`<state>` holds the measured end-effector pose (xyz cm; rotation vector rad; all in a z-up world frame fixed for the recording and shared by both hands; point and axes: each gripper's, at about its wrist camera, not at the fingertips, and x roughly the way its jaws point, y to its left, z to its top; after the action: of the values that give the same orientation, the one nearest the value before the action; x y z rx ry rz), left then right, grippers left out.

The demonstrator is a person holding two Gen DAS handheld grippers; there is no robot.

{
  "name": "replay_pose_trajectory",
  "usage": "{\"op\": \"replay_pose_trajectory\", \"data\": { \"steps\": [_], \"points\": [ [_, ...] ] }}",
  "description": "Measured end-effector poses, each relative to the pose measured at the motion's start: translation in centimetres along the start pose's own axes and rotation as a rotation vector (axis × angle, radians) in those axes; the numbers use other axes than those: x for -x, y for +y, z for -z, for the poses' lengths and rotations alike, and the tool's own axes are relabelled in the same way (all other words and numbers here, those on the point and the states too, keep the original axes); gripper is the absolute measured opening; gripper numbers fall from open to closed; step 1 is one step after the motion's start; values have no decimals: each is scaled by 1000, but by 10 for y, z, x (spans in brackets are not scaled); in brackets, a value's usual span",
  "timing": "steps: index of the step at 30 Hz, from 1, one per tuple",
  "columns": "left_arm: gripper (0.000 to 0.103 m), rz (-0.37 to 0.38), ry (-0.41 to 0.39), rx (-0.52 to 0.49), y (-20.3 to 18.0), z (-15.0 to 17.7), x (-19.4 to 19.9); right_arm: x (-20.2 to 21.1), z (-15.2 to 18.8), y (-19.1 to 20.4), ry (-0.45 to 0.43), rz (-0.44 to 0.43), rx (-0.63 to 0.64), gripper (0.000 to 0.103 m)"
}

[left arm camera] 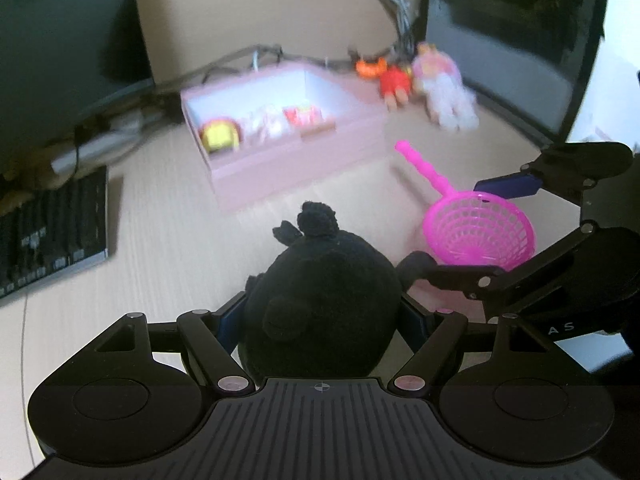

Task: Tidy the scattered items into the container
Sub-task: 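Lift the pink net with the right gripper while the left lifts the black plush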

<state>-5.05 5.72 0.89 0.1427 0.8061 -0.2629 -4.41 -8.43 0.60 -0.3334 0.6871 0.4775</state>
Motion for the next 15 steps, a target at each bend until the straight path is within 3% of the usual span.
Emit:
{"op": "replay_pose_trajectory", "data": {
  "steps": [9,12,15],
  "points": [
    [81,-44,-298,64,22,-99,8,15,-83,-48,-198,136,131,83],
    [81,-64,-348,81,28,-123,-6,5,-105,-66,-237,159,167,83],
    [81,-74,-342,56,29,-131,-32,-10,-122,-82,-249,154,174,83]
  ]
}}
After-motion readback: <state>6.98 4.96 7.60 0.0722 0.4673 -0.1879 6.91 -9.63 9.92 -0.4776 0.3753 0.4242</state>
